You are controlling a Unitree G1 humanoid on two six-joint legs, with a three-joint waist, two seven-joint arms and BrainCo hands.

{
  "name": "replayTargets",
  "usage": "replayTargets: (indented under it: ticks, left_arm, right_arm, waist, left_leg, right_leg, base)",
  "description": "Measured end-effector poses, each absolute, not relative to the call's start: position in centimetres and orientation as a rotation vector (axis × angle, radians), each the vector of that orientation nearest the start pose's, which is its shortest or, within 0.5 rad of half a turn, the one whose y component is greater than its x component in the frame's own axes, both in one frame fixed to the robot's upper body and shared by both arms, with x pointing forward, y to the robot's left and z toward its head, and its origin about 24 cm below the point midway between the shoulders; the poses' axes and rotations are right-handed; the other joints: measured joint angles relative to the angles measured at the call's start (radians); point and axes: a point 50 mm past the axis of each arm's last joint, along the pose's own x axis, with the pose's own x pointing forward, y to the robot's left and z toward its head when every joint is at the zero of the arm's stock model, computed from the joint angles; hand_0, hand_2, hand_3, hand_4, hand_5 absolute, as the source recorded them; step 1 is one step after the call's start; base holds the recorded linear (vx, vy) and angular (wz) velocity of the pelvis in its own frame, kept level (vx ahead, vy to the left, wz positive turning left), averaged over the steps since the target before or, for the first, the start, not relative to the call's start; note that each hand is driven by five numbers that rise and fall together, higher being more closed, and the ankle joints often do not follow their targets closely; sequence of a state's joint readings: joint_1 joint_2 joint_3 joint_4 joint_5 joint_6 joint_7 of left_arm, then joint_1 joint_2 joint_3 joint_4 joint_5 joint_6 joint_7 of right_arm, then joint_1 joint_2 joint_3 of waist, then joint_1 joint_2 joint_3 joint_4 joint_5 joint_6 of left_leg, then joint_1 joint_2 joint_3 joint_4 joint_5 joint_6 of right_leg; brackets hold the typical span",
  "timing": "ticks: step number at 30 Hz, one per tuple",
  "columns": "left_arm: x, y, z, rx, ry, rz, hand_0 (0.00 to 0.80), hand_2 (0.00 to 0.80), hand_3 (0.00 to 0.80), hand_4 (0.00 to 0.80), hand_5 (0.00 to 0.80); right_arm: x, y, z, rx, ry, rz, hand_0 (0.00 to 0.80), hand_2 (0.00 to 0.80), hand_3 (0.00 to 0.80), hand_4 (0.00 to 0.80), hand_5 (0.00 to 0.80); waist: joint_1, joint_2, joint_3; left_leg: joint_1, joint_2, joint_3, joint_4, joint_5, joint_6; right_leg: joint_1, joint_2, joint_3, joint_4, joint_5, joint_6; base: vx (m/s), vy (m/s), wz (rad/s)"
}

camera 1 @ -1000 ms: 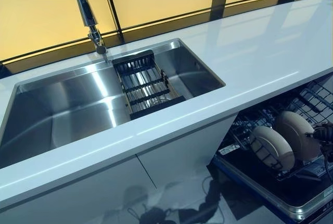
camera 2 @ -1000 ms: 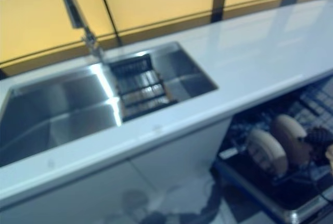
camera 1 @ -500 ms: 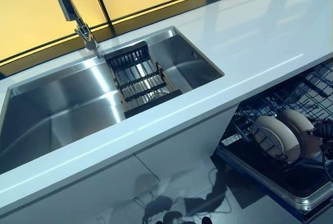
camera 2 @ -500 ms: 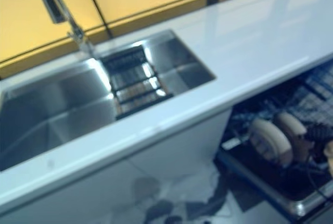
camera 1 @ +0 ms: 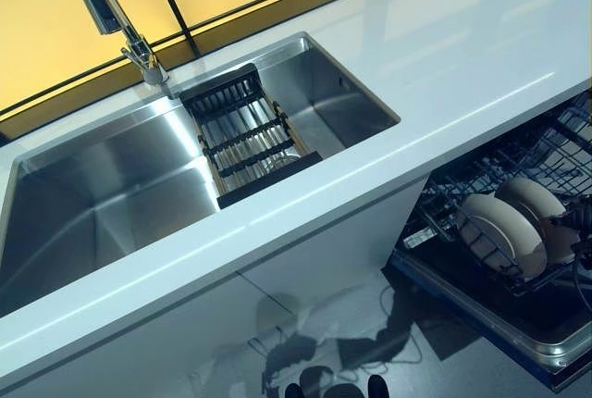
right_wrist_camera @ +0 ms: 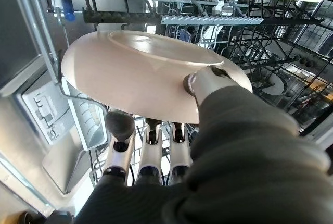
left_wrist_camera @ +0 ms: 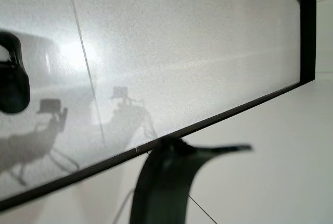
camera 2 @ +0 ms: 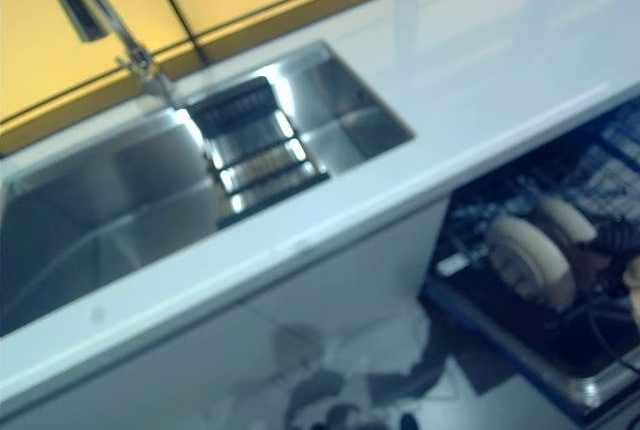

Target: Take plates into dishwasher

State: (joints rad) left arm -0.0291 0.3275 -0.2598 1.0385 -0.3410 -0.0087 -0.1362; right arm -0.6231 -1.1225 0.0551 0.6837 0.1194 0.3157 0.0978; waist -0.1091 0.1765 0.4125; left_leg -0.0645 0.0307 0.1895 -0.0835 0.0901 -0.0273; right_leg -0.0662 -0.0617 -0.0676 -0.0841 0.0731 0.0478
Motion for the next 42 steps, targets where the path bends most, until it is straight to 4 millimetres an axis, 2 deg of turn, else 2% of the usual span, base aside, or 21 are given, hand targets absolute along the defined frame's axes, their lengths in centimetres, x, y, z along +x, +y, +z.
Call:
replayTargets:
  ticks: [20, 23, 29, 38, 39, 40, 41, 42]
  left_arm:
    - [14.0, 23.1, -13.9, 0.054, 1.018, -0.037, 0.000, 0.000, 0.000, 0.000, 0.000]
    - [14.1, 23.1, -13.9, 0.039, 1.013, -0.032, 0.000, 0.000, 0.000, 0.000, 0.000]
    - [14.5, 22.7, -13.7, 0.030, 0.991, -0.051, 0.000, 0.000, 0.000, 0.000, 0.000]
    - [14.6, 22.6, -13.7, 0.023, 0.990, -0.059, 0.000, 0.000, 0.000, 0.000, 0.000]
    - [14.6, 22.6, -13.7, 0.023, 0.989, -0.059, 0.000, 0.000, 0.000, 0.000, 0.000]
    - [14.6, 22.6, -13.7, 0.023, 0.990, -0.059, 0.000, 0.000, 0.000, 0.000, 0.000]
    - [14.6, 22.6, -13.6, 0.023, 0.989, -0.060, 0.000, 0.000, 0.000, 0.000, 0.000]
    - [14.6, 22.6, -13.6, 0.023, 0.988, -0.061, 0.000, 0.000, 0.000, 0.000, 0.000]
  right_arm:
    - [29.8, -41.4, 22.1, -0.801, 0.284, -0.534, 0.800, 0.800, 0.800, 0.800, 0.800]
    - [29.8, -41.4, 22.2, -0.833, 0.284, -0.538, 0.800, 0.800, 0.800, 0.800, 0.800]
    - [30.1, -41.1, 22.9, -0.875, 0.256, -0.537, 0.800, 0.800, 0.800, 0.800, 0.800]
    - [30.4, -40.8, 22.1, -0.906, 0.282, -0.521, 0.800, 0.800, 0.800, 0.800, 0.800]
    - [30.4, -40.8, 22.0, -0.906, 0.287, -0.517, 0.653, 0.653, 0.653, 0.653, 0.653]
    - [30.4, -40.8, 21.9, -0.904, 0.290, -0.516, 0.558, 0.558, 0.558, 0.558, 0.558]
    - [30.4, -40.8, 21.8, -0.901, 0.294, -0.514, 0.345, 0.345, 0.345, 0.345, 0.345]
    - [30.4, -40.8, 21.7, -0.901, 0.301, -0.514, 0.000, 0.000, 0.000, 0.000, 0.000]
  waist:
    - [-0.010, 0.015, 0.001]
    - [-0.010, 0.022, 0.000]
    - [-0.009, 0.047, -0.004]
    - [-0.006, 0.051, -0.004]
    - [-0.006, 0.051, -0.004]
    - [-0.006, 0.051, -0.004]
    - [-0.006, 0.051, -0.004]
    - [-0.006, 0.051, -0.004]
  left_leg:
    - [-0.004, -0.003, 0.000, 0.000, 0.001, -0.001]
    - [-0.005, -0.004, 0.000, 0.000, 0.001, -0.001]
    - [-0.010, -0.004, -0.001, 0.000, 0.004, 0.001]
    - [-0.013, -0.004, -0.003, 0.000, 0.007, 0.001]
    - [-0.013, -0.003, -0.003, 0.000, 0.008, 0.000]
    - [-0.014, -0.003, -0.004, 0.000, 0.009, 0.000]
    - [-0.013, -0.003, -0.005, 0.000, 0.010, -0.001]
    - [-0.014, -0.003, -0.006, 0.000, 0.011, -0.001]
  right_leg:
    - [-0.009, -0.009, -0.009, 0.001, 0.001, 0.004]
    - [-0.010, -0.012, -0.025, 0.001, 0.002, 0.005]
    - [-0.014, -0.013, -0.029, 0.001, 0.004, 0.006]
    - [-0.015, -0.013, -0.034, 0.003, 0.004, 0.005]
    - [-0.015, -0.013, -0.034, 0.004, 0.004, 0.005]
    - [-0.015, -0.013, -0.034, 0.004, 0.005, 0.005]
    - [-0.015, -0.013, -0.035, 0.005, 0.005, 0.005]
    - [-0.015, -0.013, -0.036, 0.005, 0.005, 0.004]
  base:
    - [0.000, 0.000, 0.00]
    - [0.000, 0.000, 0.00]
    - [0.000, 0.000, 0.00]
    - [0.000, 0.000, 0.00]
    - [0.000, 0.000, 0.00]
    - [0.000, 0.000, 0.00]
    - [0.000, 0.000, 0.00]
    - [0.018, -0.006, 0.04]
